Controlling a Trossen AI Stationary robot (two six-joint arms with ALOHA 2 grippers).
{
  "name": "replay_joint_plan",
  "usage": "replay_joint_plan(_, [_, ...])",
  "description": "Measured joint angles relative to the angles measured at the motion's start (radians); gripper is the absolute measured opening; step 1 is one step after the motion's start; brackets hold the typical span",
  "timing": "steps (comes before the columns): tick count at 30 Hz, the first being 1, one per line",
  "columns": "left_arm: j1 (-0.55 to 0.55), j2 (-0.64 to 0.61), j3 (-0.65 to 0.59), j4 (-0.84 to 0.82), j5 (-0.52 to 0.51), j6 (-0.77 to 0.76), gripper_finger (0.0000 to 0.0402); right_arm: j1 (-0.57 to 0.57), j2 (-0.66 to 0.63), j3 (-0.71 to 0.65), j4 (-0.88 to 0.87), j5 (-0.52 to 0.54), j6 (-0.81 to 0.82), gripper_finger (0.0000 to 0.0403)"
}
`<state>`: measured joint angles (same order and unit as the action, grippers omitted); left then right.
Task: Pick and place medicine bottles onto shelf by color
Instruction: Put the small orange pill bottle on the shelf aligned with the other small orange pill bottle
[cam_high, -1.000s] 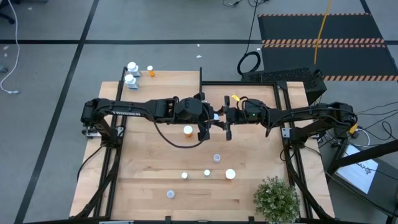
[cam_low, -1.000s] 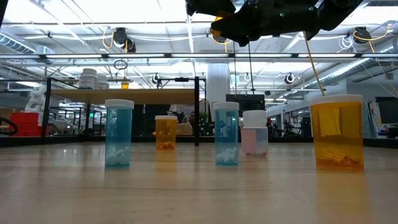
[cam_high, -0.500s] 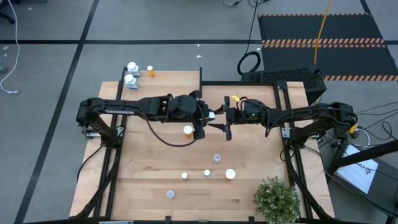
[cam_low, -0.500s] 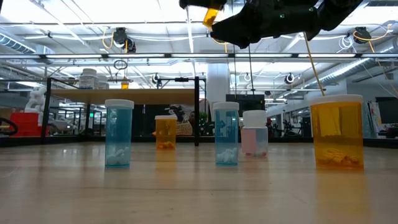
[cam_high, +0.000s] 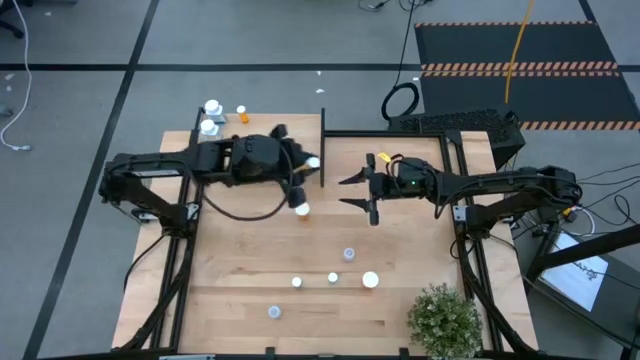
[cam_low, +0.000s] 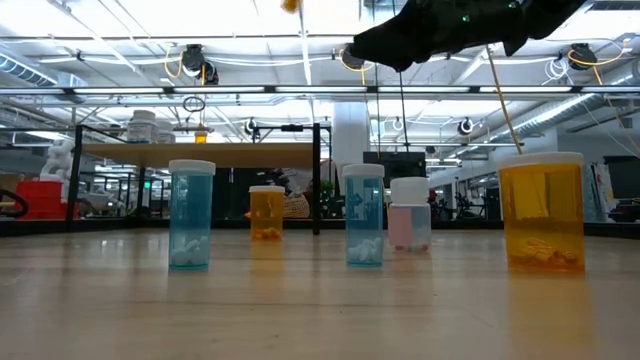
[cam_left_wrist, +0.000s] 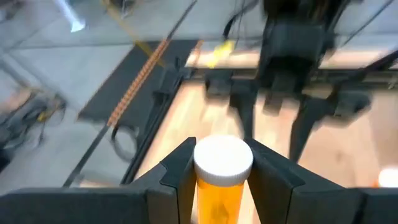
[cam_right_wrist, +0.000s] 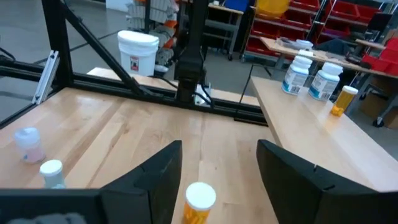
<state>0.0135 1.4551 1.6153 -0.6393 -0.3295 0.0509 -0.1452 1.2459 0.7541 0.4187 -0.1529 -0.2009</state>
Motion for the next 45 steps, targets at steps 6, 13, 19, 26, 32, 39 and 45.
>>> replay_joint_plan(6, [0.000, -0.061, -0.005, -0.137, -0.130, -0.055, 0.0123, 0.000, -0.017, 0.002, -0.016, 0.000, -0.021, 0.0203])
replay_joint_plan(13, [0.023, -0.116, -0.031, -0.173, -0.227, -0.113, 0.0122, 0.000, -0.015, 0.001, -0.035, 0.000, -0.040, 0.0203])
replay_joint_plan(19, [0.082, -0.185, -0.189, -0.050, -0.233, -0.113, 0.0125, 0.000, -0.016, 0.001, -0.044, 0.000, -0.048, 0.0203])
replay_joint_plan(26, [0.186, -0.304, -0.419, 0.123, -0.260, -0.133, 0.0126, -0.009, -0.015, 0.000, -0.043, 0.005, -0.051, 0.0203])
replay_joint_plan(32, [0.267, -0.411, -0.617, 0.287, -0.372, -0.189, 0.0126, -0.019, -0.015, 0.000, -0.043, 0.054, -0.055, 0.0203])
replay_joint_plan(39, [0.362, -0.494, -0.859, 0.558, -0.460, -0.204, 0.0127, -0.026, -0.015, 0.000, -0.043, 0.054, -0.050, 0.0203])
replay_joint_plan(45, [0.440, -0.489, -0.984, 0.701, -0.530, -0.234, 0.0127, -0.026, -0.015, 0.000, -0.043, 0.054, -0.050, 0.0203])
